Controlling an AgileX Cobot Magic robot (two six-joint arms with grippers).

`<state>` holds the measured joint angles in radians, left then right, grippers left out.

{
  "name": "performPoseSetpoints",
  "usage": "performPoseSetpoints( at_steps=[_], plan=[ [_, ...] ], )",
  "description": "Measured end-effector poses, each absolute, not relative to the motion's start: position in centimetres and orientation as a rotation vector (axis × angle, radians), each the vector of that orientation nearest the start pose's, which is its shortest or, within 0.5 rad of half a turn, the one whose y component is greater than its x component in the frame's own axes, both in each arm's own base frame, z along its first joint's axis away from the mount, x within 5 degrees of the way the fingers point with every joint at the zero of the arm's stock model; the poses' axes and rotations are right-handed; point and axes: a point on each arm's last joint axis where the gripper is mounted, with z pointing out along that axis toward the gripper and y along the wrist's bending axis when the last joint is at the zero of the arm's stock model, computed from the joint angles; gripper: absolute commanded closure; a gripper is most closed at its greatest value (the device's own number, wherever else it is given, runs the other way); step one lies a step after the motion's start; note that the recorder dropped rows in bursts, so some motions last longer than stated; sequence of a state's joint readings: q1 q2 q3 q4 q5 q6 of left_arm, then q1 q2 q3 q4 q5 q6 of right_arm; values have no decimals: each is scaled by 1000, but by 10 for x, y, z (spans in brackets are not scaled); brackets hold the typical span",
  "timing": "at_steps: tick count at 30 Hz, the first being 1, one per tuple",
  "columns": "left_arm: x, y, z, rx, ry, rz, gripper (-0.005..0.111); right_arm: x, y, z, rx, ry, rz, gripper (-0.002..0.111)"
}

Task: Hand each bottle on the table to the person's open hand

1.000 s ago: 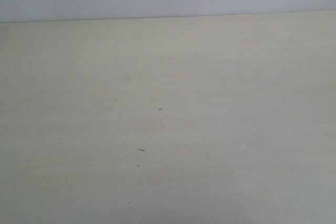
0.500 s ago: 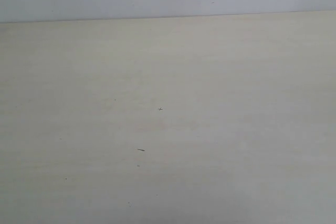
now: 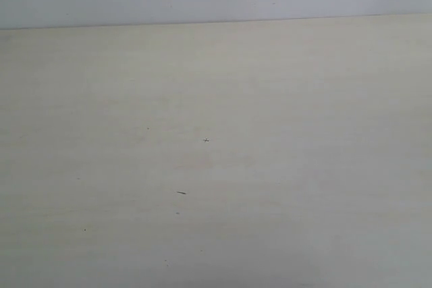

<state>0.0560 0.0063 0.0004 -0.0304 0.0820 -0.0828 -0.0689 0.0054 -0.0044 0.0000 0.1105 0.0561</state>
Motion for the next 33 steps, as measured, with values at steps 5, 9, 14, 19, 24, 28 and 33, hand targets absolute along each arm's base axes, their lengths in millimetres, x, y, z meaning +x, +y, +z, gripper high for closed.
performPoseSetpoints(
  at_steps=[5, 9, 14, 19, 24, 28, 33],
  plan=[
    [57, 3, 205, -131, 1567, -47, 107, 57, -4, 204, 100, 1592, -10, 107],
    [57, 3, 205, -131, 1567, -47, 107, 57, -4, 204, 100, 1592, -10, 107],
    [57, 3, 205, -131, 1567, -47, 107, 57, -4, 204, 100, 1592, -10, 107],
    [57, 3, 205, -131, 1567, -47, 107, 57, -4, 204, 100, 1592, -10, 107],
    [57, 3, 205, -131, 1567, -47, 107, 57, -4, 204, 100, 1592, -10, 107],
    [57, 3, 205, -131, 1567, -47, 107, 57, -4, 204, 100, 1592, -10, 107],
    [57, 3, 205, -131, 1567, -47, 107, 57, -4, 204, 100, 1592, -10, 107]
  ],
)
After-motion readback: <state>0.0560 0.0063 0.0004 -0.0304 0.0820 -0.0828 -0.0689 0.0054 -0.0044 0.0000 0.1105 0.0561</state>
